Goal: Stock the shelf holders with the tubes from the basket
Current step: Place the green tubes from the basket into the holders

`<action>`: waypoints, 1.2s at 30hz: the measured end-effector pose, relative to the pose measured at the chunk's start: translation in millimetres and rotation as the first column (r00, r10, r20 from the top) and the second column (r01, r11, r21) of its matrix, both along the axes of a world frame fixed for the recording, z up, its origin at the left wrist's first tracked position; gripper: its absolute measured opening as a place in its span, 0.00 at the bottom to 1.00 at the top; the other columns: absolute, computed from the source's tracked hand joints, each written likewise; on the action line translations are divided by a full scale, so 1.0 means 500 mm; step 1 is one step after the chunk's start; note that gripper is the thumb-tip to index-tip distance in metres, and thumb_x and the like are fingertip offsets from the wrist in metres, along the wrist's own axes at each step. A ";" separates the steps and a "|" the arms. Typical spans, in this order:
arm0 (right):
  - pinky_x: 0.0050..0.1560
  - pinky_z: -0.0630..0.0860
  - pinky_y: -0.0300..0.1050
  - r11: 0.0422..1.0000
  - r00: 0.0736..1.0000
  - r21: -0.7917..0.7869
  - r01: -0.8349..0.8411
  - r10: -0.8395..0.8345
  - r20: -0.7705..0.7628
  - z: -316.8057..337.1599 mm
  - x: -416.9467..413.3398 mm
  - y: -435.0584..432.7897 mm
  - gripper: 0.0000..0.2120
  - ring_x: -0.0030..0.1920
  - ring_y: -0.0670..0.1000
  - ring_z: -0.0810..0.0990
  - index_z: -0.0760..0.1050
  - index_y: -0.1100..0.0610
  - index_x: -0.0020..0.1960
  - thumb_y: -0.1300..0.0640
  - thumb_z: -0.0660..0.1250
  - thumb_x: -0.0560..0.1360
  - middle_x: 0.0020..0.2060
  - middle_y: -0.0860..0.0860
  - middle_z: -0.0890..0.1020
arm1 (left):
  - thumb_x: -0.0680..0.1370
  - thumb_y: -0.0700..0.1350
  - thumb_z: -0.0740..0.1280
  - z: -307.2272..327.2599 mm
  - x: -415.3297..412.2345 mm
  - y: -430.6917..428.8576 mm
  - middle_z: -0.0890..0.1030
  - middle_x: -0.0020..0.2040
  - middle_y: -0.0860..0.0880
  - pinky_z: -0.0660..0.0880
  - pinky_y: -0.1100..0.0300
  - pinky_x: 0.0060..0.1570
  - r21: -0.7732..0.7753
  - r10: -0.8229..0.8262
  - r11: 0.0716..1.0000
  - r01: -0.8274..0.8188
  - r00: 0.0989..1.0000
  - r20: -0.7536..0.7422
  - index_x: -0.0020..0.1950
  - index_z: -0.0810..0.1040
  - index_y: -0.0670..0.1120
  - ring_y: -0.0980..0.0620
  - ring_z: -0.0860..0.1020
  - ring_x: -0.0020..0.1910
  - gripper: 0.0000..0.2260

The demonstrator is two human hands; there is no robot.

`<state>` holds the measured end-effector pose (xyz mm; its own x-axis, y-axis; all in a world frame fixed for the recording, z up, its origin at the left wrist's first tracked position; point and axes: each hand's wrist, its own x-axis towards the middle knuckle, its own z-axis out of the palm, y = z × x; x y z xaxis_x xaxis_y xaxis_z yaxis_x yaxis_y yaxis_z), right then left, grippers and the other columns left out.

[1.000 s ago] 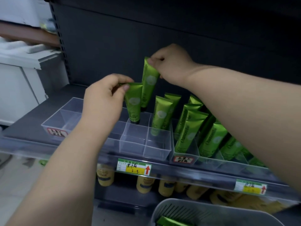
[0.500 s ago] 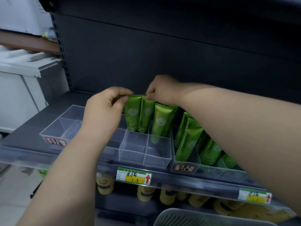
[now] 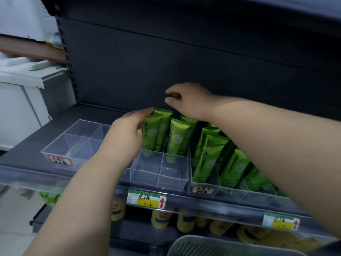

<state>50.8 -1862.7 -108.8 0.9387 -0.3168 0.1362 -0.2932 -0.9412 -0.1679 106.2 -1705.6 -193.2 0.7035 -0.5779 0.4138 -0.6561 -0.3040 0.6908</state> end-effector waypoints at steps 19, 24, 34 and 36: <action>0.76 0.48 0.49 0.990 0.993 -0.069 -0.121 0.120 -0.023 0.009 -0.215 0.065 0.28 0.76 0.48 0.45 0.51 0.41 0.75 0.39 0.54 0.77 0.77 0.46 0.48 | 0.73 0.57 0.54 0.020 -0.154 0.022 0.72 0.68 0.44 0.64 0.42 0.67 0.404 -0.043 0.890 -0.209 0.846 0.532 0.69 0.69 0.49 0.42 0.69 0.68 0.27; 0.75 0.44 0.45 0.986 0.990 -0.084 -0.141 0.140 -0.023 -0.020 -0.311 0.088 0.29 0.76 0.45 0.41 0.48 0.40 0.75 0.38 0.53 0.77 0.76 0.43 0.44 | 0.74 0.57 0.54 0.021 -0.233 0.042 0.71 0.69 0.43 0.64 0.42 0.67 0.415 -0.101 0.896 -0.157 0.838 0.536 0.70 0.68 0.49 0.43 0.68 0.69 0.27; 0.71 0.40 0.41 0.995 0.991 -0.028 -0.095 0.092 -0.102 -0.167 -0.563 0.101 0.34 0.72 0.41 0.33 0.38 0.36 0.73 0.30 0.39 0.69 0.72 0.38 0.35 | 0.75 0.60 0.55 -0.091 -0.413 0.116 0.71 0.70 0.48 0.64 0.47 0.68 0.491 -0.244 0.871 -0.002 0.866 0.436 0.73 0.65 0.52 0.47 0.67 0.70 0.27; 0.72 0.42 0.43 0.998 0.994 0.025 -0.059 0.061 -0.093 -0.197 -0.606 0.103 0.33 0.72 0.40 0.34 0.40 0.36 0.73 0.29 0.40 0.70 0.71 0.37 0.34 | 0.75 0.60 0.55 -0.111 -0.444 0.122 0.71 0.70 0.47 0.63 0.47 0.68 0.522 -0.257 0.853 0.012 0.880 0.400 0.72 0.65 0.52 0.47 0.68 0.70 0.27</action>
